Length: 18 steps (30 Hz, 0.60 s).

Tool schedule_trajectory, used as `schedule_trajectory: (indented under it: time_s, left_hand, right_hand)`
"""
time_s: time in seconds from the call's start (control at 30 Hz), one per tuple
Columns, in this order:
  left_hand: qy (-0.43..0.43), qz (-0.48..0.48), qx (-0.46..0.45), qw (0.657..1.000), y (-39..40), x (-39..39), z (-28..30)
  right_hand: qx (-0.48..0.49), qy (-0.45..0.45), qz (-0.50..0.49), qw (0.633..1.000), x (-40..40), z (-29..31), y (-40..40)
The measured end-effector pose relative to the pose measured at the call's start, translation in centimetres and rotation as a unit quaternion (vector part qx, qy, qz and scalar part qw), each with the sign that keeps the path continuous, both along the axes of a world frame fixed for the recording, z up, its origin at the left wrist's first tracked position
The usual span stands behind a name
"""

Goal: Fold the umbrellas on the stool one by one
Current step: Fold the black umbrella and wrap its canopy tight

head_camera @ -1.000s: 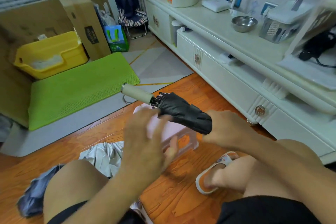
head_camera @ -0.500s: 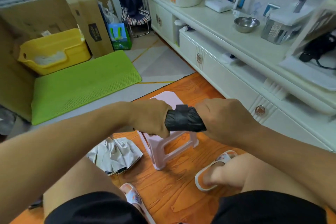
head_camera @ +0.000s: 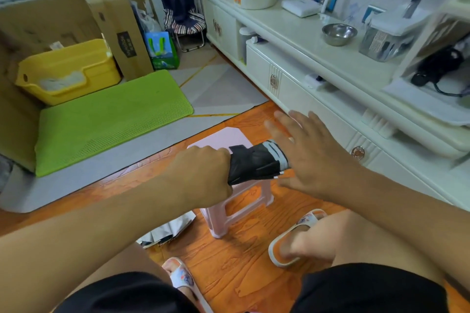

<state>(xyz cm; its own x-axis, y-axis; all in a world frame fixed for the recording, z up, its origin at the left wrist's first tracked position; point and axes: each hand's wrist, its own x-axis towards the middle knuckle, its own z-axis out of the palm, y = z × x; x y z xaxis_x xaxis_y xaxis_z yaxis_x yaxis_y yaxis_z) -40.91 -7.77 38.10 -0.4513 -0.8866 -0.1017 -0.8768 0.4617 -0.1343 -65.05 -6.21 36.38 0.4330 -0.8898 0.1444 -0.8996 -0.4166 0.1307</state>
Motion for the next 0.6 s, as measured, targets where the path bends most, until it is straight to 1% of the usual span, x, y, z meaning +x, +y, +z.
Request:
schedule_trajectory:
  time_s: [0.07, 0.13, 0.17, 0.2, 0.23, 0.27, 0.3, 0.37, 0.43, 0.47, 0.5, 0.53, 0.57, 0.6]
  left_hand:
    - [0.012, 0.037, 0.048, 0.998, -0.2, 0.3, -0.2]
    - [0.023, 0.04, 0.072, 0.996, 0.3, 0.0, -0.2]
    - [0.028, 0.037, 0.071, 0.996, 0.6, -0.4, -0.2]
    - [0.032, 0.034, 0.057, 0.997, 0.9, -0.8, -0.1]
    - [0.031, 0.03, 0.029, 0.999, 1.2, -1.0, 0.1]
    - [0.029, 0.024, -0.006, 0.999, 1.3, -1.1, 0.2]
    - [0.024, 0.015, -0.042, 0.999, 1.4, -1.0, 0.3]
    - [0.018, 0.005, -0.086, 0.996, 1.7, -0.9, 0.4]
    - [0.021, 0.012, -0.09, 0.996, 1.7, -1.0, 0.3]
    - [0.032, 0.02, -0.072, 0.997, 1.7, -1.1, 0.3]
    - [0.051, 0.031, -0.033, 0.998, 1.5, -1.2, 0.6]
    - [0.084, 0.044, 0.033, 0.995, 1.3, -1.3, 1.0]
    - [0.138, 0.061, 0.118, 0.982, 1.0, -1.4, 1.5]
    - [0.199, 0.082, 0.21, 0.954, 0.8, -1.3, 1.9]
  right_hand:
    - [-0.046, -0.014, 0.046, 0.998, 1.4, -0.3, 1.4]
    - [-0.068, 0.023, 0.084, 0.994, 3.0, -1.5, 1.8]
    - [-0.08, 0.027, 0.096, 0.992, 3.3, -2.3, 1.3]
    - [-0.109, 0.013, 0.107, 0.988, 3.2, -2.6, 0.5]
    - [-0.141, -0.021, 0.12, 0.983, 2.7, -2.5, -0.2]
    - [-0.167, -0.056, 0.131, 0.976, 2.1, -2.2, -0.8]
    - [-0.178, -0.067, 0.146, 0.971, 1.6, -1.9, -1.3]
    - [-0.176, -0.052, 0.162, 0.97, 1.2, -1.4, -1.9]
    - [-0.187, -0.036, 0.174, 0.966, 1.1, -1.5, -2.5]
    - [-0.197, -0.029, 0.178, 0.964, 1.0, -1.4, -2.7]
    - [-0.212, -0.023, 0.183, 0.96, 0.9, -1.3, -2.9]
    - [-0.235, -0.016, 0.193, 0.953, 0.7, -1.2, -3.2]
    - [-0.256, -0.011, 0.205, 0.945, 0.5, -1.2, -3.4]
    - [-0.271, -0.004, 0.218, 0.938, 0.4, -0.9, -3.5]
